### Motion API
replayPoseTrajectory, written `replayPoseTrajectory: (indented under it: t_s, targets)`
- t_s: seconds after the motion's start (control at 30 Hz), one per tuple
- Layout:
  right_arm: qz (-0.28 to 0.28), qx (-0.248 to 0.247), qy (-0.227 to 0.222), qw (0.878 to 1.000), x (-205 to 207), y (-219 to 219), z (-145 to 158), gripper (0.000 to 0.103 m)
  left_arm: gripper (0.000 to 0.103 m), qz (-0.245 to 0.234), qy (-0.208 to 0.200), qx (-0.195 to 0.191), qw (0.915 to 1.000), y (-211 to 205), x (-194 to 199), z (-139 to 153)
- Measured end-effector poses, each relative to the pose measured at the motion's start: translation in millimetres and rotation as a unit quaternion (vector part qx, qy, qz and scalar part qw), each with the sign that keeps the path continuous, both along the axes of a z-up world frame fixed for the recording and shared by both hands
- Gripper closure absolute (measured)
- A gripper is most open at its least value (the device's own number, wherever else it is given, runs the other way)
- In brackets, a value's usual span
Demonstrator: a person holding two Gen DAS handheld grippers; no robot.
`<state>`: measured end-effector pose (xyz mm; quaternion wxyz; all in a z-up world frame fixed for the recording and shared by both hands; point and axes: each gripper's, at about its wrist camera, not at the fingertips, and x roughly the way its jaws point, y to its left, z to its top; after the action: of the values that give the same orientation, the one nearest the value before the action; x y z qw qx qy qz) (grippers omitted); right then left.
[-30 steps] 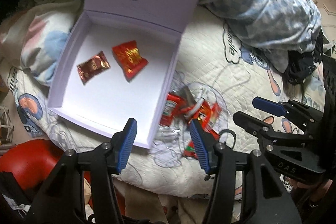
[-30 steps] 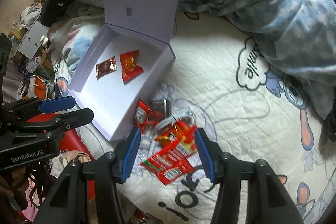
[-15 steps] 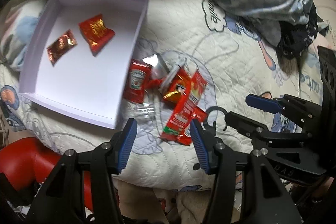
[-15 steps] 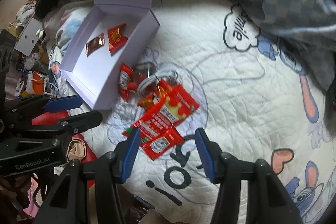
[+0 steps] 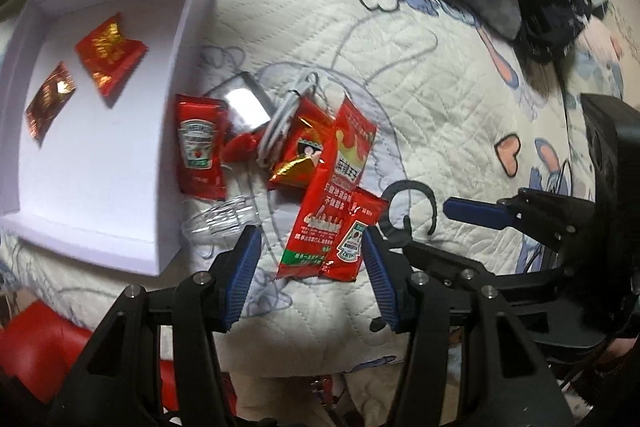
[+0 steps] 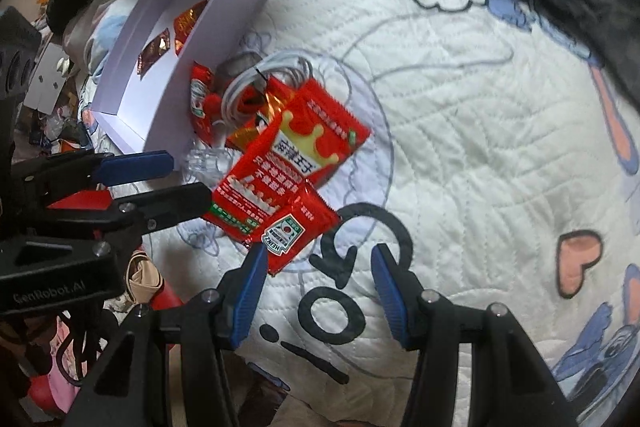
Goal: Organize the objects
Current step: 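Move both grippers back to the remaining snack pile, then grasp the long red spicy-strip packet with the left gripper while the right grasps a ketchup sachet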
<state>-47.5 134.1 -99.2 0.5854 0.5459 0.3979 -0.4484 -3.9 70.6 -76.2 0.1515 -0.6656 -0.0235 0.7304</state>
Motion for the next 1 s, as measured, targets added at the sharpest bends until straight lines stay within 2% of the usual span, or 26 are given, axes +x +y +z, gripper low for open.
replayPoseTrajectory:
  t_s: [0.27, 0.37, 0.43, 0.53, 0.63, 0.8, 1.0]
  targets:
    - [-0.029, 0.019, -0.028, 0.999, 0, 4, -29, 0.049, 0.053, -0.053, -0.010, 0.015, 0.9985, 12, -6, -19]
    - [-0.044, 0.023, -0.042, 0.998, -3, 3, -37, 0.049, 0.062, -0.061, -0.016, 0.028, 0.9976, 14, -9, -26]
    - [-0.071, 0.025, -0.048, 0.996, -5, 2, -42, 0.049, 0.068, -0.078, -0.017, 0.014, 0.9967, 19, -11, -33]
    - [-0.082, 0.029, -0.053, 0.995, -4, 0, -50, 0.049, 0.075, -0.103, -0.016, 0.004, 0.9946, 25, -13, -39]
    - [-0.093, 0.035, -0.057, 0.993, -4, -2, -53, 0.049, 0.089, -0.109, -0.022, 0.018, 0.9937, 23, -16, -41]
    - [-0.122, 0.040, -0.078, 0.989, -6, -4, -52, 0.049, 0.090, -0.107, -0.024, 0.018, 0.9938, 18, -17, -39]
    - [-0.140, 0.042, -0.079, 0.986, 5, -8, -54, 0.049, 0.091, -0.087, -0.027, 0.007, 0.9958, 16, -14, -37]
